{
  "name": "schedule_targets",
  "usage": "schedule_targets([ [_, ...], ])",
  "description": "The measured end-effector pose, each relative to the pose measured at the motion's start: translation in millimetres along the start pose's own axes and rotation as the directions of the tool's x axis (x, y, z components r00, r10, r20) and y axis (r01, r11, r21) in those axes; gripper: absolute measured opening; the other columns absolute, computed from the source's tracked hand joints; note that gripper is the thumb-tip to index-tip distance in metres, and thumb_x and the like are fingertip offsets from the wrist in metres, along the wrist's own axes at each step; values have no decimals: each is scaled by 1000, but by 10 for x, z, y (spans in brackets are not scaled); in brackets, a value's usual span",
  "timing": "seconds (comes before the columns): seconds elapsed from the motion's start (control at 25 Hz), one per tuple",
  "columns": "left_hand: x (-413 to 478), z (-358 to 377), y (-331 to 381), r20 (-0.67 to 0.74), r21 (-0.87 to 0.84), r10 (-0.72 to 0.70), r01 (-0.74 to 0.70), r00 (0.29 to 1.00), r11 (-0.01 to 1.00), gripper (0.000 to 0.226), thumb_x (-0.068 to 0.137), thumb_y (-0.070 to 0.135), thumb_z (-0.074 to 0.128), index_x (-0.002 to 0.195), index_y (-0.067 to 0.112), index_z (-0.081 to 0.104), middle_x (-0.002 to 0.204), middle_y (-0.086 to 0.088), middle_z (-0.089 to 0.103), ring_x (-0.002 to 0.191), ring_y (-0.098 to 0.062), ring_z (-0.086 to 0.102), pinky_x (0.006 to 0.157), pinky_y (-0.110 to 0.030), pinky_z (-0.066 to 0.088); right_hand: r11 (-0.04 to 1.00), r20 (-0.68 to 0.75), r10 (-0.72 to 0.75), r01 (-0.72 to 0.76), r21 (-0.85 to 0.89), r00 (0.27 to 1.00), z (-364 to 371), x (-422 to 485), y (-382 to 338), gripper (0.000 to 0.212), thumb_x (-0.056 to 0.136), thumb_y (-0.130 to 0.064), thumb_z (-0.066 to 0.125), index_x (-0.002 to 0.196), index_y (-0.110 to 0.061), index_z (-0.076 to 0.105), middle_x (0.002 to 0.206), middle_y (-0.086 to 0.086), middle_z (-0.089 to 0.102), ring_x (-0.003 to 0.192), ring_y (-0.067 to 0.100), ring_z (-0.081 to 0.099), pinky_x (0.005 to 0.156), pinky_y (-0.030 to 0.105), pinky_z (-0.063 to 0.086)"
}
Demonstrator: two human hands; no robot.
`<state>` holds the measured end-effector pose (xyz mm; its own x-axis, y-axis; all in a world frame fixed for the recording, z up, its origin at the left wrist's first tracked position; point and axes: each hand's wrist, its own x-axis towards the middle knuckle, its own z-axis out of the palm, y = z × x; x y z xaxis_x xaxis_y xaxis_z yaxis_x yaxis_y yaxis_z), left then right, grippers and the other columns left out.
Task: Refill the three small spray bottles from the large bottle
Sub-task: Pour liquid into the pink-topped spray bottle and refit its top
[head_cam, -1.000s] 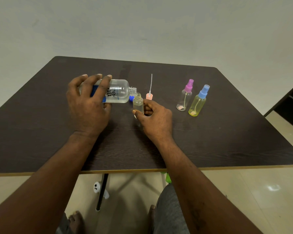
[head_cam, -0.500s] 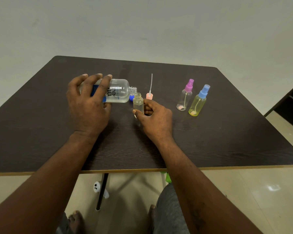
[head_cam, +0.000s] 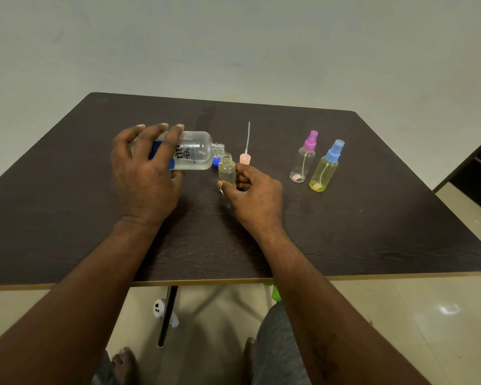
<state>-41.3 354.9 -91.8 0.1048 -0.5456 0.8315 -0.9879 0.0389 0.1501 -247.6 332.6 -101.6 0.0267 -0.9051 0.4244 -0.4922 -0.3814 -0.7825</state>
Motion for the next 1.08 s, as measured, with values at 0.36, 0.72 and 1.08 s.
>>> schedule_targets([
  [0.36,-21,62,-5,154,-130,-60,80,986,988,70,79,33,83,145,26,59,133,1,64,115,-32,50,90,-46,50,998,3,43,-43,40,999,-7,-6,-58,35,84,-29,86,118,-26,77,95,-15,78,88,-4,72,83,19,60],
  [0.72,24,-44,-11,241,-267,-280,340,929,902,76,73,61,83,138,31,59,123,6,69,109,-19,62,93,-42,53,997,17,61,-62,47,998,-6,-15,-67,38,85,-29,86,121,-25,77,96,-17,77,88,-11,68,76,6,52],
  [1.08,0,-85,-59,322,-364,-506,598,800,714,72,69,75,77,123,31,59,112,10,70,97,-13,68,83,-38,59,999,22,50,-51,10,998,-11,-25,-109,36,86,-32,86,120,-25,76,96,-16,77,89,-12,69,76,4,51],
])
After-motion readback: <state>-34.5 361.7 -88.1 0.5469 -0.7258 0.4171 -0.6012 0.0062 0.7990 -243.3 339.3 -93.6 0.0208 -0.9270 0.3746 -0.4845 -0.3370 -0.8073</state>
